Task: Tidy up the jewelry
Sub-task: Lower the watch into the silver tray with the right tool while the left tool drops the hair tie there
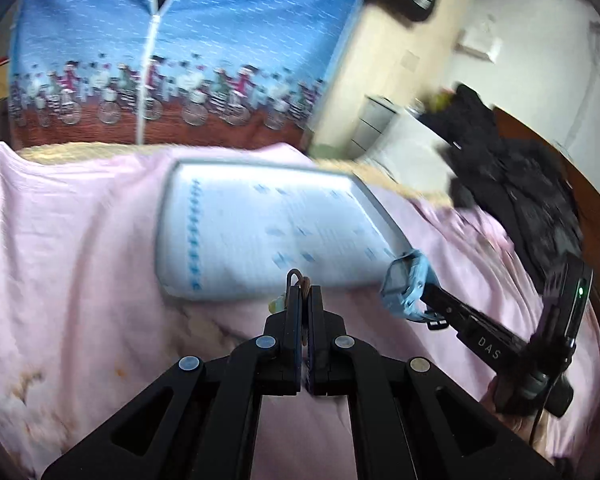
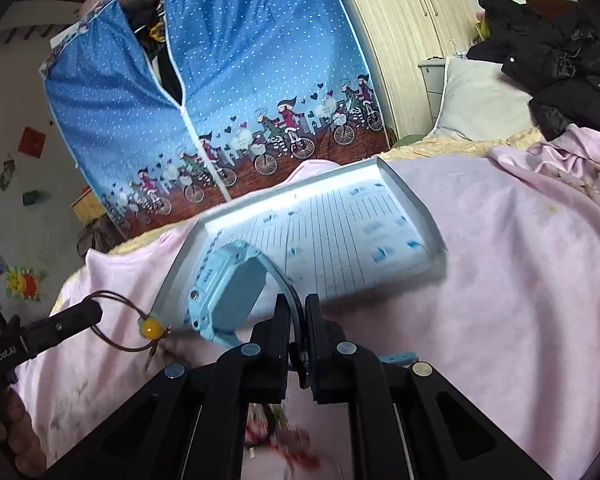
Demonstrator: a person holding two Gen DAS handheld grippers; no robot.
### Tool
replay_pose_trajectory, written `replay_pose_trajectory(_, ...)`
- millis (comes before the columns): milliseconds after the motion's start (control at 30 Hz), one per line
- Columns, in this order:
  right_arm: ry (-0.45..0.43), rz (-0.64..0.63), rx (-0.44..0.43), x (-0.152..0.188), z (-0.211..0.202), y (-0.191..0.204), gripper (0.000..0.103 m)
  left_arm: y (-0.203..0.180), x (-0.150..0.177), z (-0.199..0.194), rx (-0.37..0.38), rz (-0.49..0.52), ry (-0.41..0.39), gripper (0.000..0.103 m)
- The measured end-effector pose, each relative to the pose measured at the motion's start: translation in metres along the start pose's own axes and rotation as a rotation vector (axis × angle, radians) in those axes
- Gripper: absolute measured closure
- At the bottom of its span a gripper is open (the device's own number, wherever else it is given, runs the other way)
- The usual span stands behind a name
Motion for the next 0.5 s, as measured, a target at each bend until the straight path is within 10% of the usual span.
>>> replay_pose_trajectory(500, 0.051, -0.080, 0.039, -0.035, 0.086, -0.007, 0.095, 0.071, -0.041, 0.086, -0.078, -0.175, 0.035, 0.103)
Point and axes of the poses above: each gripper's, at about its wrist camera, not at the fingertips, and z roughly the way its jaws point, y to its left, x to its underside, the point moved 4 cm from there along z, roughly the way its jaws point, and after that the axes turned 14 degrees about y, right-handed, at the moved point
